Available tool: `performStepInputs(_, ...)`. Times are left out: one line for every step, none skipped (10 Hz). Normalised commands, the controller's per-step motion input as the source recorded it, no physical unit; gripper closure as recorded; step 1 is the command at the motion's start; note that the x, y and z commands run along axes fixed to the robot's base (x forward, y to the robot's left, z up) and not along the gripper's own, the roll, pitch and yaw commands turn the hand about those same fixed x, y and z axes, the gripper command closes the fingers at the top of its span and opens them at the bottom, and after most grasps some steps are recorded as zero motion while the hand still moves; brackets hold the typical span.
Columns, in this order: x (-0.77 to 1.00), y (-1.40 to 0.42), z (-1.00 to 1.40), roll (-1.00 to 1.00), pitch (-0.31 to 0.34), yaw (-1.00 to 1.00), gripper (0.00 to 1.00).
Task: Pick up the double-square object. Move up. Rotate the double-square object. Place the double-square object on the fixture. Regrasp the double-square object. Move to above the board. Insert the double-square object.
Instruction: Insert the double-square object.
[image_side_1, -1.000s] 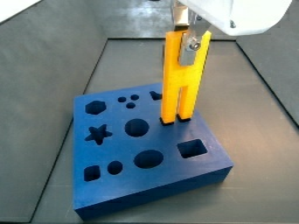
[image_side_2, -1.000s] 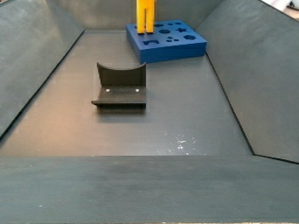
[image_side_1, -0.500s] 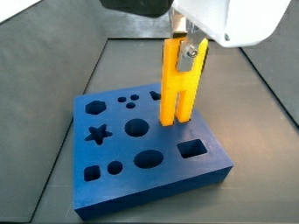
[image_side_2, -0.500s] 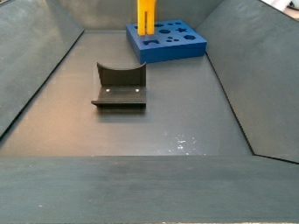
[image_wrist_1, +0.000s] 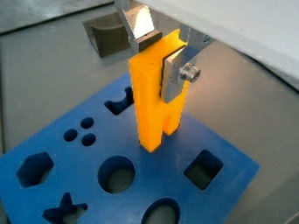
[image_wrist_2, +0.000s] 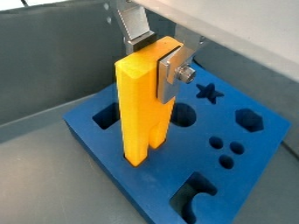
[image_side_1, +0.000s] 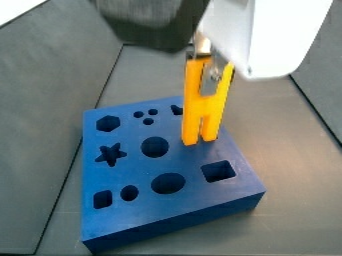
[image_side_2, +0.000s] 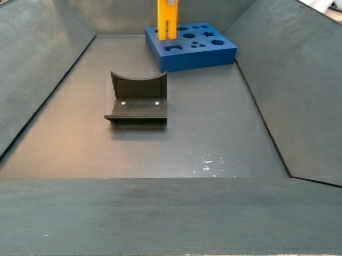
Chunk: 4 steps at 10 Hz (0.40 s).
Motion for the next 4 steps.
performStepInputs(0.11, -0.04, -0.49, 0.04, 0.000, -0.07, 1.00)
performStepInputs(0.12, -0.03, -0.50, 0.04, 0.000, -0.07, 1.00)
performStepInputs(0.13, -0.03, -0.37, 0.09, 0.033, -0.04, 1.00)
performStepInputs(0.00, 0.00, 0.00, 0.00, 0.000, 0.00, 1.00)
